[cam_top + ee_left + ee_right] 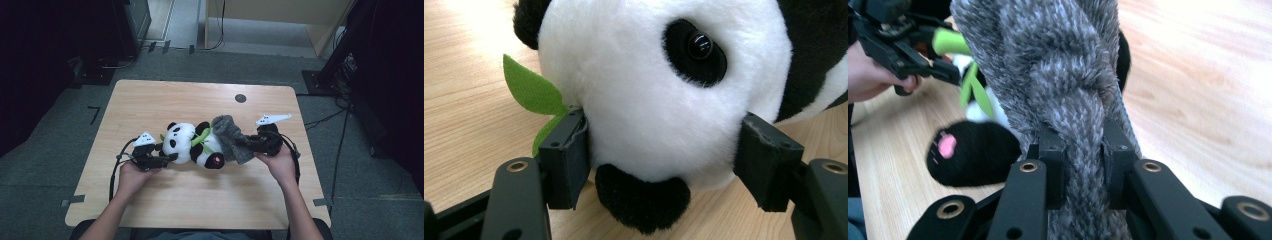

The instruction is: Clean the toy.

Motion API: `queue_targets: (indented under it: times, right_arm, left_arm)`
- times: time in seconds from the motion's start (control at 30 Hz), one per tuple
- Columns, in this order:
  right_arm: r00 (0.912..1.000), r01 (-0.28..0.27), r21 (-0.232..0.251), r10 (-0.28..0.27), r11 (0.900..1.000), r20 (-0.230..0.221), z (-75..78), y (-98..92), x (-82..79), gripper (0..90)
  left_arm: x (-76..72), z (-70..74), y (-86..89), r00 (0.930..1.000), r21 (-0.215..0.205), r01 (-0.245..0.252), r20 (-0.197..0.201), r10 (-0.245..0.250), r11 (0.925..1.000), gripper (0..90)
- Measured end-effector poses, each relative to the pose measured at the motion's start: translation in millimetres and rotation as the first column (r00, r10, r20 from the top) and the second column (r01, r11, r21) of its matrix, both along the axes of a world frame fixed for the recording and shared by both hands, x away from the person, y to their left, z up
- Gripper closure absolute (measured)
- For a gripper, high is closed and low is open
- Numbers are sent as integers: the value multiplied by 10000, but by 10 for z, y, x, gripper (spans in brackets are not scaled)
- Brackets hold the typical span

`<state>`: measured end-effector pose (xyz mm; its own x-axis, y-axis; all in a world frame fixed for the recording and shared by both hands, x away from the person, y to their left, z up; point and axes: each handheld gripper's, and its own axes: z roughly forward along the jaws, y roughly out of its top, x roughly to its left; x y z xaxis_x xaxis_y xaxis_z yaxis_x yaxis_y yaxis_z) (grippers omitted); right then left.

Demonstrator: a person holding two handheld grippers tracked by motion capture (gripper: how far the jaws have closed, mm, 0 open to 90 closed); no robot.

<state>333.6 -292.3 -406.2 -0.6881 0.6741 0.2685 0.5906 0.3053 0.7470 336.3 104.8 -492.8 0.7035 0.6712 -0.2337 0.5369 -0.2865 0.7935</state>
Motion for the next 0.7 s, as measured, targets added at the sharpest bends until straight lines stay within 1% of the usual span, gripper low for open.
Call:
queue_targets:
  times: [0.13, 0.2, 0.27, 0.37, 0.47, 0.6, 0.7]
  right_arm:
    - [9998, -74, 170, 70, 9998, 208, 176, 82, 39, 767]
    - [9991, -94, 319, 81, 9994, 422, 270, 130, 71, 767]
    - [9987, -114, 417, 93, 9991, 491, 333, 174, 105, 767]
    - [9983, -293, 314, 277, 9991, 512, 394, 279, 170, 767]
    - [9983, -449, 93, 445, 9989, 364, 361, 390, 231, 767]
    - [9987, -508, -279, 506, 9983, -47, 203, 485, 301, 766]
    - [9983, -504, -476, 490, 9976, -306, 88, 502, 312, 764]
  left_arm:
    - [-9, -3, -5, 10000, -3, -39, 50, 39, 10000, 299]
    - [-16, -4, -6, 10000, 16, -50, 73, 50, 10000, 298]
    - [-20, -7, -7, 9999, 11, -56, 110, 55, 10000, 298]
    - [-21, -9, -8, 9999, -12, -71, 113, 71, 10000, 298]
    - [-20, -10, -8, 9999, -58, -89, 99, 90, 9999, 297]
    - [-17, -11, -4, 9999, -30, -60, 100, 60, 10000, 296]
    - [-16, -13, -7, 9999, -126, -104, 50, 105, 9999, 287]
